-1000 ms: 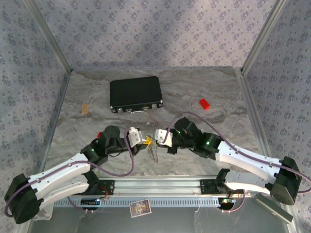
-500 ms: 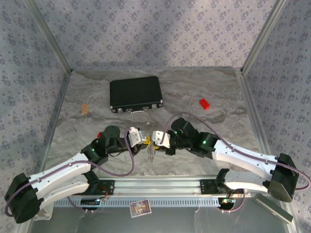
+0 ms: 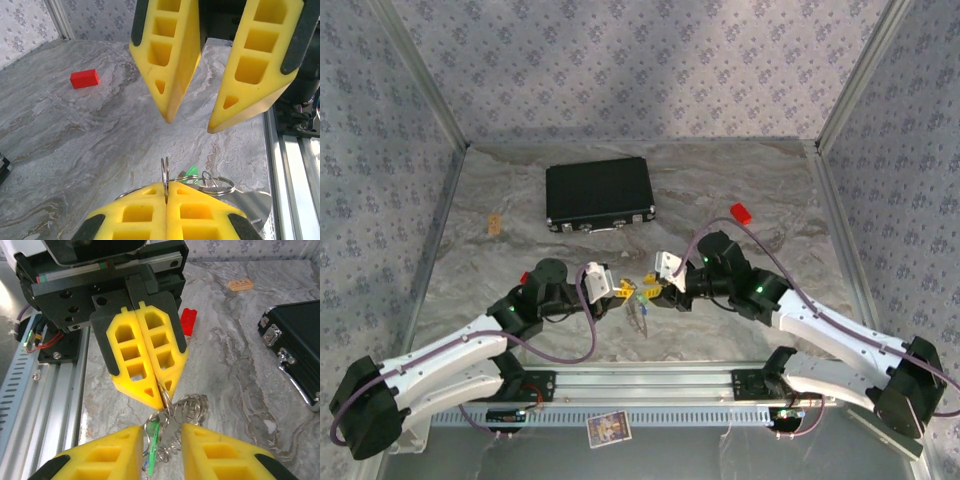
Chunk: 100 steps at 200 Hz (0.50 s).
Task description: Put the keys on the keyring
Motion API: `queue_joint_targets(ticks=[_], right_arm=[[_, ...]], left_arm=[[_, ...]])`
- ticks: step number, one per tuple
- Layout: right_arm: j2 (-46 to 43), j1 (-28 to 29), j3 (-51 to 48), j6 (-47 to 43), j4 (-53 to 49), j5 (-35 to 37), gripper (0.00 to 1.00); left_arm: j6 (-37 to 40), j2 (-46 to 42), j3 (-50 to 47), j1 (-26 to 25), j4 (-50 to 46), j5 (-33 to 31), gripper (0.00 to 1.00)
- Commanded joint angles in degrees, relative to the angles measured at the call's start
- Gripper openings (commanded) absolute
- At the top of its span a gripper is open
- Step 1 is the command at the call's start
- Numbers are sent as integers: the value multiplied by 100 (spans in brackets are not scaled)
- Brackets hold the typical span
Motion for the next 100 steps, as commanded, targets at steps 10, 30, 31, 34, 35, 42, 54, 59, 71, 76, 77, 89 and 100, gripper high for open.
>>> queue_joint_targets(ticks=[10,30,31,34,35,42,54,59,71,76,77,89,100], right_arm=[[206,-16,8,229,271,-324,27],[292,-15,26,258,330,-230,26],[293,-11,21,258,332,-221,26],[293,-9,21,266,343,-187,25],[293,-12,19,267,348,-173,25],[289,-9,28,283,353,-115,25],[246,-8,17,287,352,23,24],[229,-8,3,285,365,89,24],[210,-11,-16,275,324,165,25],[214,-13,-9,260,308,166,26],[214,-14,-18,259,309,166,26],[257,-13,-17,250,263,83,27],[325,-14,28,248,179,-89,27]], left_arm=[[104,28,39,-22,299,268,0],[115,43,60,-24,309,354,0],[121,43,60,-25,308,347,0],[119,47,60,-17,313,356,0],[119,49,65,-17,311,358,0],[141,53,65,-24,307,367,0],[166,60,78,-19,288,360,0],[171,61,86,-22,282,371,0],[181,81,94,-17,277,373,0],[185,78,95,-17,282,372,0],[183,82,95,-21,286,374,0],[190,102,99,-23,283,394,0],[192,104,104,-20,283,407,0]])
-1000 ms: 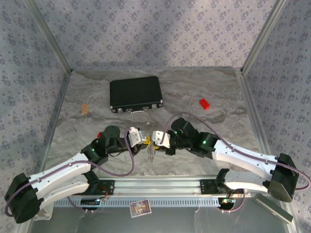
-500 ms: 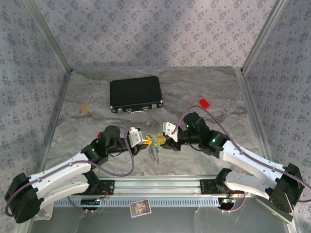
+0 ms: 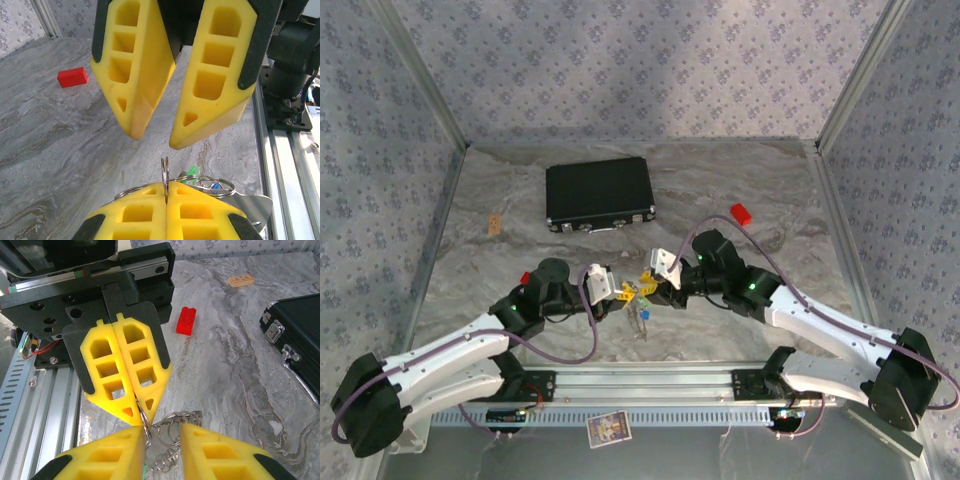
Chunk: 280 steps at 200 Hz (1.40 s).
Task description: Put the keys on the keyring
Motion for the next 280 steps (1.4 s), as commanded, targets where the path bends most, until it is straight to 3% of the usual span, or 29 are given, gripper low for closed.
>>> queue_joint_targets(ticks=[1,124,206,248,280], right_arm=[[47,-6,31,63,-76,-144,27],[400,33,223,-15,-151,-499,16],[422,33,246,-112,-49,-515,18],[481,47,407,-284,-346,-643,0],[525,115,633,-589,-969,-430,0]], left_arm=[[97,-3,102,-22,287,195,0],[122,6,124,-19,270,318,0],[149,-3,124,-25,237,356,0],[198,-10,156,-17,102,298,0],[310,-57,276,-16,-328,-17,22]])
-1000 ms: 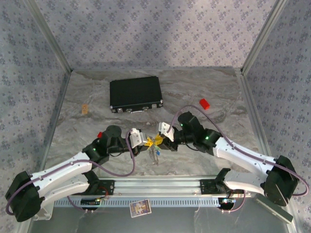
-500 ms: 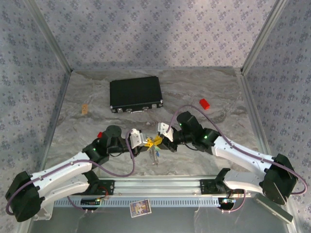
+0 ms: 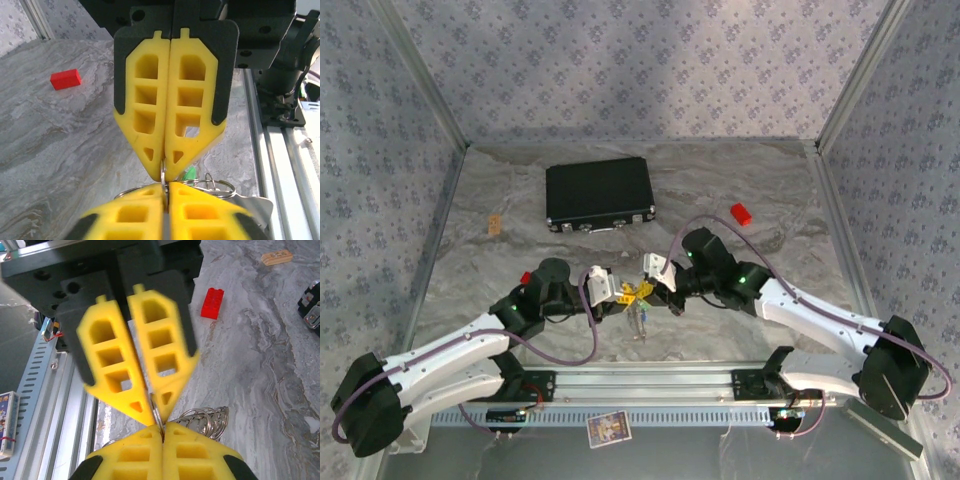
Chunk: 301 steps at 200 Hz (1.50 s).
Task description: Put the keys on the keyring
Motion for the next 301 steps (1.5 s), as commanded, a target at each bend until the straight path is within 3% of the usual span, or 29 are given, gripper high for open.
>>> queue_joint_targets(ticks=[1,57,100,125,140,161,196,301], right_arm=[[48,96,379,-328,-477,25,0],[327,273,942,-830,-1447,417,0],[502,393,1216,-1004,-1725,471,0],[528,416,1295,-1038,-1806,462,0],[404,360,1160,-968,-1631,398,0],[31,145,653,-683,-963,177,18],[-237,-24,123,-146,-110,-155,26],[-49,14,-43,146,389,-220,21]], left_arm=[[149,-65,271,-16,-274,-129,22],[449,17,528,-22,-927,-187,22],[498,21,546,-24,-932,-168,12],[507,-24,527,-21,-893,-194,0],[469,-72,471,-21,-808,-213,0],[332,-165,326,-16,-518,-169,0],[162,-228,157,-18,-114,-59,0],[99,-246,59,-25,157,219,0]])
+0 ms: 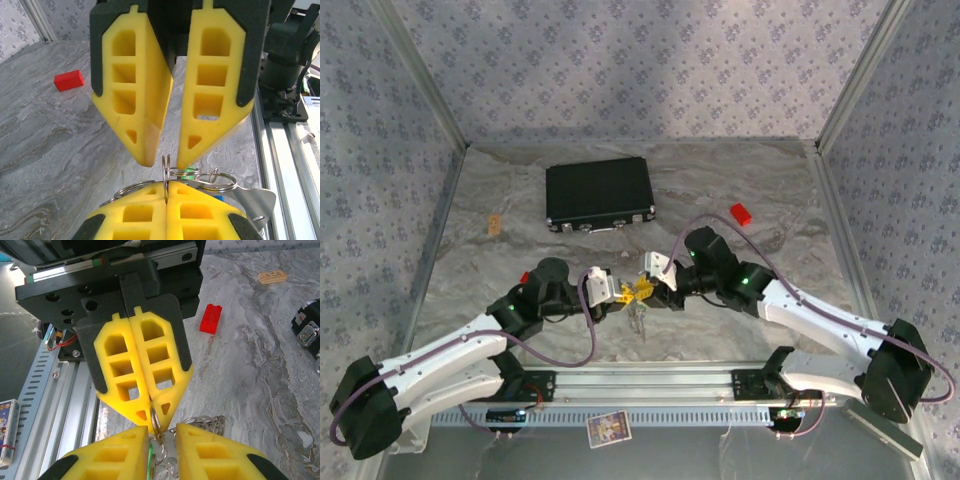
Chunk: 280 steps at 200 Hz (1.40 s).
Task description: Put the keys on the keyring
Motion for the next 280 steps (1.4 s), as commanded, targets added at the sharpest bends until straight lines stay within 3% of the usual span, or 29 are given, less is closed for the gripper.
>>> queue_joint_targets(ticks=[1,27,54,80,100,150,199,280], right_arm=[[81,33,3,100,105,-138,21],[123,52,56,81,83,-158,16],[126,52,123,35,-4,-191,4],[118,59,269,-109,-334,-127,0],[136,111,443,-361,-767,134,0],[321,282,900,-758,-1420,495,0],[624,600,1255,-983,-1800,980,0],[662,666,1227,-948,-1614,745,0]], left_arm=[[-67,-125,-31,-16,400,234,0],[-75,-129,-30,-16,409,300,0],[-68,-155,-24,-12,390,257,0],[-51,-234,34,-18,59,-43,24],[52,-369,102,-20,-354,-245,26],[255,-391,304,-15,-982,-272,26],[250,-276,346,-13,-884,-116,24],[276,-287,328,-13,-752,-100,8]])
